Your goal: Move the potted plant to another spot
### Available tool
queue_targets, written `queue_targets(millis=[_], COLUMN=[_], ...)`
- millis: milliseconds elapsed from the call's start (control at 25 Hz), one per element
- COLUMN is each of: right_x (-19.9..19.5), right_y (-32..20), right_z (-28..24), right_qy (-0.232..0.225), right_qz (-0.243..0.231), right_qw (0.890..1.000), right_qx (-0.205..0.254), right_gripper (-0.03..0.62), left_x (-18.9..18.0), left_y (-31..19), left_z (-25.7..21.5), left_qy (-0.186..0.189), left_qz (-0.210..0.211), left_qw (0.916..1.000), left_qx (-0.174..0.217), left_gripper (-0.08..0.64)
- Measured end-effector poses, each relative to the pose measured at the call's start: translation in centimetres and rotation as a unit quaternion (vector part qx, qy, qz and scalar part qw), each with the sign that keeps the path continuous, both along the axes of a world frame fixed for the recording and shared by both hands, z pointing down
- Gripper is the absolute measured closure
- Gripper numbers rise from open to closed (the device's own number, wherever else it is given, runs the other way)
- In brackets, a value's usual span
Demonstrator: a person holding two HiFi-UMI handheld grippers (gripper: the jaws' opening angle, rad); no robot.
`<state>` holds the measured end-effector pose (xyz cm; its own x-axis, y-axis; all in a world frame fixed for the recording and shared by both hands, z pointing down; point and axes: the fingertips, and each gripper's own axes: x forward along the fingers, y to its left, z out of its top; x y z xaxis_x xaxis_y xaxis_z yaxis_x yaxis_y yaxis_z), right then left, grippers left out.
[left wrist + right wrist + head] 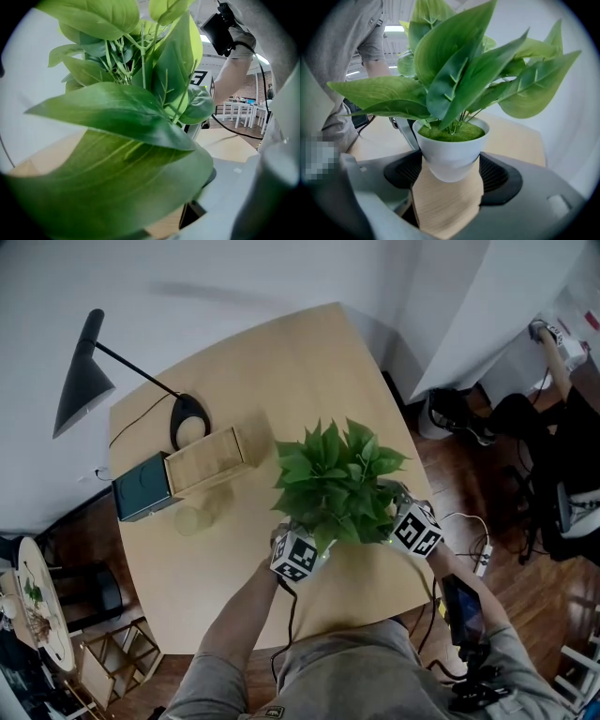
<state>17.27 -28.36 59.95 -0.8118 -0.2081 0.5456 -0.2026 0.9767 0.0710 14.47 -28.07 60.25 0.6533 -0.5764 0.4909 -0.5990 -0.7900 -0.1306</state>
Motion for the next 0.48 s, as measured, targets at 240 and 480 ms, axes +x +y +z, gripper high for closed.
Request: queue_targets(millis=[240, 480], right_x=[-0.1, -0.3], right_y=[-0.4, -0.2], right_z=[1.7, 2.3], right_qy=[0.007, 0.005], right_qz=[-0.001, 0.002], right_qw=[1.000, 1.000], right_qx=[-0.011, -0.018], right_gripper=[0.202, 0.202], left_x=[0.0, 0.0], left_y=[-0.3, -0.2], left_z=[1.4, 1.7], left_qy=[-0.002, 0.004], left_qz=[0.003, 0.008], left_qw=[0.9999, 0.9998], left_qx=[-0.015, -0.020], left_gripper=[0.219, 0.221])
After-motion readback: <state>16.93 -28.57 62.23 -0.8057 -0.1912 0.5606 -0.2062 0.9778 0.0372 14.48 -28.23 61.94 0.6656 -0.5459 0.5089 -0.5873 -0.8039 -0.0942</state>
